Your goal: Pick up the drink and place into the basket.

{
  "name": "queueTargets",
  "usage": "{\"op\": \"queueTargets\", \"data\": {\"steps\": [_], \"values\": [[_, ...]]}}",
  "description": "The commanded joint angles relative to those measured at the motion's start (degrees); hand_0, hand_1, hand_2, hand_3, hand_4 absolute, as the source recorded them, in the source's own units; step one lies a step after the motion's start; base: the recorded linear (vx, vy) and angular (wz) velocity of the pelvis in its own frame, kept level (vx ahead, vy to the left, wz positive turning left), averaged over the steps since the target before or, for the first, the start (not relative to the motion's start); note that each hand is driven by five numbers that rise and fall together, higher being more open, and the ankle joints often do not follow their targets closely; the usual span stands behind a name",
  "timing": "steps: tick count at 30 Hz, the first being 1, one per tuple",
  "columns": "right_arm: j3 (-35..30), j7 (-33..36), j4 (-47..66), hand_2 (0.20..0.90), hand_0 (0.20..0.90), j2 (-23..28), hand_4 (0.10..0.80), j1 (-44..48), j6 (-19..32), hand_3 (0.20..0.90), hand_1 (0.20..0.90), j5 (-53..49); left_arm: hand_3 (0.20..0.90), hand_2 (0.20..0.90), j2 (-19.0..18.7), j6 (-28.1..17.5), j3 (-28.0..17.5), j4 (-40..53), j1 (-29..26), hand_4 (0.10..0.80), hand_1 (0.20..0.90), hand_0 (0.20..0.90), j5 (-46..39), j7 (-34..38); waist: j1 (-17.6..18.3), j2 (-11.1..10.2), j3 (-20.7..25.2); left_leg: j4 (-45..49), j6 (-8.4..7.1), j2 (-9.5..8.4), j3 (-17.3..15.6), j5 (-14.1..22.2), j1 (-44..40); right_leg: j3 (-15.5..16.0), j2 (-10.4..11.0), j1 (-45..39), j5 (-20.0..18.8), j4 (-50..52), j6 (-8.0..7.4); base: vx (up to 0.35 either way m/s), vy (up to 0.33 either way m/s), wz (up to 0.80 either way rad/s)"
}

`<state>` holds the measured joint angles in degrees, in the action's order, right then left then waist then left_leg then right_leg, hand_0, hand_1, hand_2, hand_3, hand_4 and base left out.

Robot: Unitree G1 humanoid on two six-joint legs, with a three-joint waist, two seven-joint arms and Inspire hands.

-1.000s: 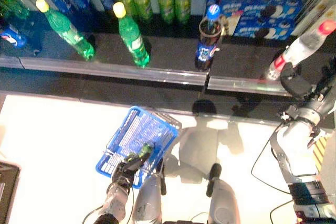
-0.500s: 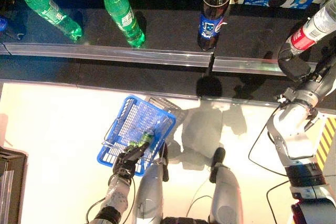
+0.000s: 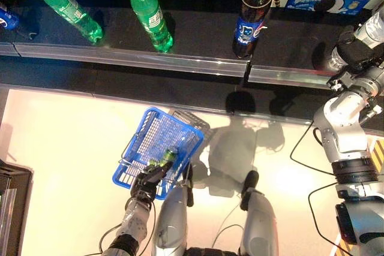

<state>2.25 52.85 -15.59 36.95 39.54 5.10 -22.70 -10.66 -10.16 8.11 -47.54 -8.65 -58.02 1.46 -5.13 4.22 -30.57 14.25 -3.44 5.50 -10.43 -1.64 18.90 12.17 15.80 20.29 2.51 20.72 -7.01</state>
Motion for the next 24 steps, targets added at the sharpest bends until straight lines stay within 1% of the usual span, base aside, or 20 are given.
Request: {"op": "queueTargets", "data": {"steps": [1, 9, 10, 11, 12, 13, 14, 15, 16, 17, 18, 19, 20, 21, 22, 23, 24], "values": [[0.90, -0.29, 1.51, 0.900, 0.900, 9.58, 0.800, 8.92, 3.25, 0.900, 0.900, 1.68, 0.200, 0.300, -4.22, -0.77, 1.96, 3.64, 6.48, 0.100, 0.300, 0.300, -0.11, -0.80, -1.37, 0.73, 0.78, 7.18, 1.75, -2.65, 2.29, 4.19, 1.99, 4.59, -3.42, 0.39, 1.38, 2.98, 4.24, 0.030, 0.011, -0.01], [3.12, -1.35, -5.70, 0.900, 0.900, 11.87, 0.800, 13.91, 4.01, 0.900, 0.900, -1.58, 0.200, 0.300, -5.37, -0.29, 2.61, 3.92, 6.62, 0.100, 0.300, 0.300, -0.62, -1.30, -2.47, 0.97, 0.78, 8.16, 1.92, -2.78, 2.64, 4.35, 3.18, 5.06, -3.11, 1.27, 1.79, 4.18, 4.53, 0.030, -0.001, -0.01], [3.28, -1.24, -6.04, 0.900, 0.900, 11.90, 0.800, 14.12, 3.86, 0.900, 0.900, -1.75, 0.200, 0.300, -5.38, -0.25, 2.65, 3.87, 6.64, 0.100, 0.300, 0.300, -0.64, -1.28, -2.51, 0.99, 0.78, 8.48, 1.47, -2.88, 3.24, 5.76, 2.44, 4.34, -3.25, 0.71, 3.11, 4.73, 3.89, 0.000, 0.000, 0.00], [3.41, -1.03, -7.89, 0.900, 0.900, 12.19, 0.800, 14.95, 4.23, 0.900, 0.900, -2.18, 0.200, 0.300, -5.49, -0.37, 2.85, 3.95, 6.54, 0.100, 0.300, 0.300, -0.71, -1.41, -2.62, 1.06, 0.78, 8.17, 2.01, -2.87, 2.63, 4.34, 3.40, 5.12, -3.04, 1.64, 1.77, 4.42, 4.52, 0.078, -0.008, -0.01], [3.54, -0.95, -8.42, 0.900, 0.900, 12.23, 0.800, 15.13, 4.25, 0.900, 0.900, -2.42, 0.200, 0.300, -5.52, -0.35, 2.94, 3.89, 6.57, 0.100, 0.300, 0.300, -0.74, -1.40, -2.66, 1.09, 0.78, 8.46, 1.56, -2.96, 3.21, 5.73, 2.69, 4.38, -3.15, 1.12, 3.08, 4.98, 3.85, 0.000, 0.000, 0.00], [3.70, -0.90, -9.15, 0.900, 0.900, 12.36, 0.800, 15.54, 4.36, 0.900, 0.900, -2.84, 0.200, 0.300, -5.56, -0.38, 3.03, 3.87, 6.52, 0.100, 0.300, 0.300, -0.81, -1.43, -2.70, 1.14, 0.78, 8.39, 1.57, -2.96, 3.20, 5.68, 2.74, 4.40, -3.13, 1.19, 3.07, 4.98, 3.83, 0.000, 0.000, 0.00], [3.78, -1.38, -11.54, 0.639, 0.639, 12.86, 0.495, 16.48, 4.98, 0.595, 0.639, -4.81, 0.200, 0.300, -5.88, -0.39, 3.23, 3.94, 6.52, 0.100, 0.300, 0.300, -0.87, -1.65, -2.84, 1.25, 0.78, 7.94, 2.10, -2.91, 2.66, 4.19, 3.61, 5.17, -2.97, 1.87, 1.71, 4.45, 4.47, -0.074, 0.002, 0.04], [4.01, -1.37, -12.76, 0.408, 0.408, 13.12, 0.226, 17.01, 4.96, 0.326, 0.408, -5.33, 0.200, 0.300, -6.13, -0.33, 3.32, 3.99, 6.62, 0.100, 0.300, 0.300, -1.06, -1.82, -2.92, 1.38, 0.78, 7.69, 2.13, -2.97, 2.66, 4.11, 3.54, 5.15, -2.99, 1.93, 1.68, 4.37, 4.45, 0.003, -0.005, 0.03], [4.25, -1.39, -13.29, 0.300, 0.300, 13.13, 0.100, 17.16, 5.00, 0.200, 0.300, -5.48, 0.200, 0.300, -6.19, -0.30, 3.41, 3.96, 6.69, 0.100, 0.300, 0.300, -1.13, -1.79, -2.95, 1.41, 0.78, 7.94, 1.67, -3.08, 3.26, 5.47, 2.79, 4.37, -3.12, 1.38, 2.99, 4.89, 3.80, 0.000, 0.000, 0.00], [4.75, -1.76, -14.70, 0.300, 0.300, 13.53, 0.100, 18.12, 5.05, 0.200, 0.300, -5.91, 0.200, 0.300, -6.37, -0.34, 3.51, 3.97, 6.64, 0.100, 0.300, 0.300, -1.35, -1.91, -3.00, 1.50, 0.78, 7.56, 2.16, -3.06, 2.69, 3.98, 3.69, 5.05, -2.97, 2.20, 1.62, 4.43, 4.42, 0.074, -0.003, 0.01], [4.94, -2.12, -15.46, 0.300, 0.300, 13.70, 0.100, 18.46, 5.06, 0.200, 0.300, -5.67, 0.200, 0.300, -6.46, -0.36, 3.62, 3.90, 6.74, 0.100, 0.300, 0.300, -1.46, -2.01, -3.05, 1.57, 0.78, 7.76, 1.72, -3.18, 3.29, 5.35, 2.93, 4.30, -3.07, 1.66, 2.95, 4.95, 3.75, -0.083, 0.011, 0.00], [5.31, -2.38, -16.17, 0.300, 0.300, 14.02, 0.100, 19.04, 5.24, 0.200, 0.300, -5.34, 0.200, 0.300, -6.59, -0.33, 3.67, 4.10, 6.71, 0.100, 0.300, 0.300, -1.59, -2.12, -3.10, 1.67, 0.78, 7.42, 2.22, -3.14, 2.69, 3.95, 3.83, 5.06, -2.90, 2.44, 1.61, 4.44, 4.38, 0.000, 0.000, 0.00], [5.80, -2.42, -16.66, 0.300, 0.300, 14.26, 0.100, 19.60, 5.18, 0.200, 0.300, -5.18, 0.200, 0.300, -6.70, -0.24, 3.80, 4.24, 6.70, 0.100, 0.300, 0.300, -1.72, -2.09, -3.16, 1.75, 0.78, 7.39, 2.27, -3.24, 2.71, 3.96, 3.95, 5.07, -2.86, 2.63, 1.61, 4.51, 4.38, 0.000, 0.000, 0.00], [6.05, -2.53, -17.01, 0.300, 0.300, 14.33, 0.100, 19.75, 5.17, 0.200, 0.300, -5.04, 0.200, 0.300, -6.74, -0.16, 3.90, 4.23, 6.79, 0.100, 0.300, 0.300, -1.75, -2.04, -3.20, 1.79, 0.78, 7.71, 1.81, -3.38, 3.32, 5.34, 3.22, 4.31, -2.95, 2.09, 2.92, 5.08, 3.72, -0.019, 0.010, 0.03], [6.27, -2.79, -17.26, 0.300, 0.300, 14.66, 0.100, 20.20, 5.15, 0.200, 0.300, -4.92, 0.200, 0.300, -6.86, -0.06, 3.94, 4.44, 6.78, 0.100, 0.300, 0.300, -1.87, -2.04, -3.19, 1.90, 0.78, 7.43, 2.28, -3.34, 2.73, 3.93, 4.12, 5.05, -2.79, 2.88, 1.60, 4.70, 4.36, 0.062, 0.004, 0.00], [6.41, -2.92, -17.25, 0.300, 0.300, 14.80, 0.100, 20.25, 5.01, 0.200, 0.300, -5.01, 0.200, 0.300, -6.92, 0.04, 3.94, 4.43, 6.93, 0.100, 0.300, 0.300, -1.99, -2.07, -3.18, 1.93, 0.78, 7.71, 1.82, -3.46, 3.32, 5.31, 3.29, 4.25, -2.92, 2.30, 2.95, 5.28, 3.71, -0.087, 0.026, -0.04], [6.53, -3.04, -17.21, 0.300, 0.300, 15.01, 0.100, 20.48, 4.93, 0.200, 0.300, -5.17, 0.200, 0.300, -7.00, 0.15, 3.87, 4.65, 6.98, 0.100, 0.300, 0.300, -2.11, -2.12, -3.15, 2.00, 0.78, 7.31, 2.30, -3.42, 2.63, 3.90, 3.93, 4.96, -2.83, 2.85, 1.69, 4.78, 4.41, -0.007, 0.029, -0.05]]}}
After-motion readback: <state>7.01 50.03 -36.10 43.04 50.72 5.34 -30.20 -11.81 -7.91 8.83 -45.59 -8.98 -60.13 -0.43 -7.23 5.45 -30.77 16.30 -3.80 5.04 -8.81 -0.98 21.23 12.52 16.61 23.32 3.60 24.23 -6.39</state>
